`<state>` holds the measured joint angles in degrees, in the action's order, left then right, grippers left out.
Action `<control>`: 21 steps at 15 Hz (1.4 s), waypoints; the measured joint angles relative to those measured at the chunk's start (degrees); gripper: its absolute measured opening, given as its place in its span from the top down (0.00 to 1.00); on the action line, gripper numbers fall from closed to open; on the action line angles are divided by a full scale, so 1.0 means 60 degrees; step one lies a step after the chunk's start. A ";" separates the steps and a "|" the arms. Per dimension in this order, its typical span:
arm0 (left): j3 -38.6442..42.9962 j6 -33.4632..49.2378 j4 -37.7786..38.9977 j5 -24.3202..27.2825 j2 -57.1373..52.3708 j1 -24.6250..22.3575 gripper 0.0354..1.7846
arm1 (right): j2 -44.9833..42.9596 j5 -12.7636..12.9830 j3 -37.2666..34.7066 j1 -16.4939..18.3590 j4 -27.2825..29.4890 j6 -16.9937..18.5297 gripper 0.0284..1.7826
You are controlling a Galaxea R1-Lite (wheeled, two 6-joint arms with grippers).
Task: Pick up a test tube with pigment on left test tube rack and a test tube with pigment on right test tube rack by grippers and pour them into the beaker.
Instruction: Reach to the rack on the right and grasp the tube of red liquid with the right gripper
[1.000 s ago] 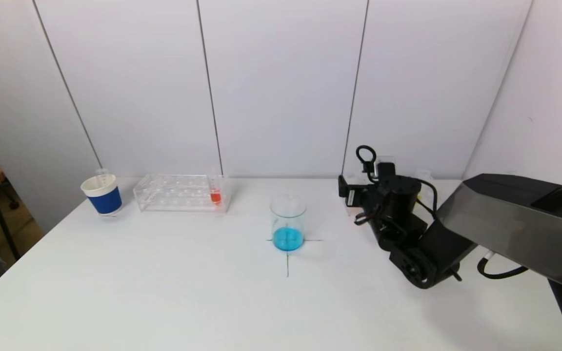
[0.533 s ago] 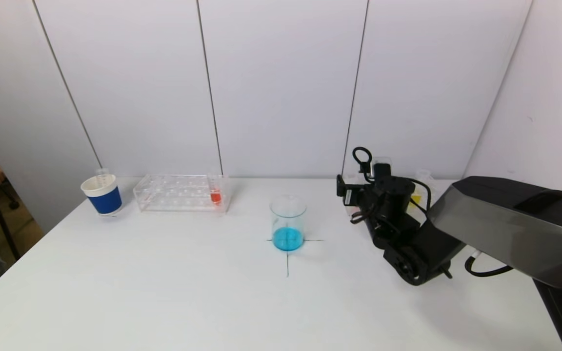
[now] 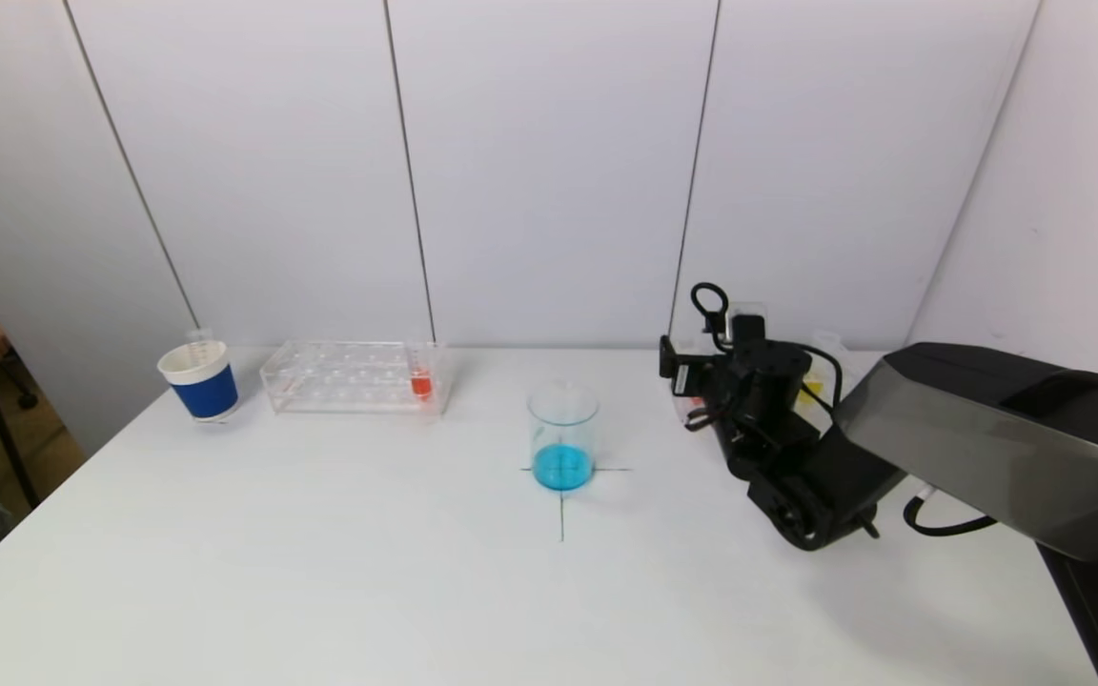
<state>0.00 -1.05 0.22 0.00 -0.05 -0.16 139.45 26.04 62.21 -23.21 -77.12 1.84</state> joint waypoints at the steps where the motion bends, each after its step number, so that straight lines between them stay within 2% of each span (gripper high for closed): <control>1: 0.0000 0.0002 0.0000 0.0000 0.0000 0.0000 0.01 | 0.0012 0.0000 0.0051 0.0006 0.0000 0.0000 0.01; 21: 0.0000 0.0002 0.0000 0.0000 0.0000 0.0000 0.01 | 0.0376 0.0000 0.0469 0.0016 -0.0014 -0.0091 0.01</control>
<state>0.00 -1.04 0.22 0.00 -0.05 -0.16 141.70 26.04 65.02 -23.11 -77.20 1.29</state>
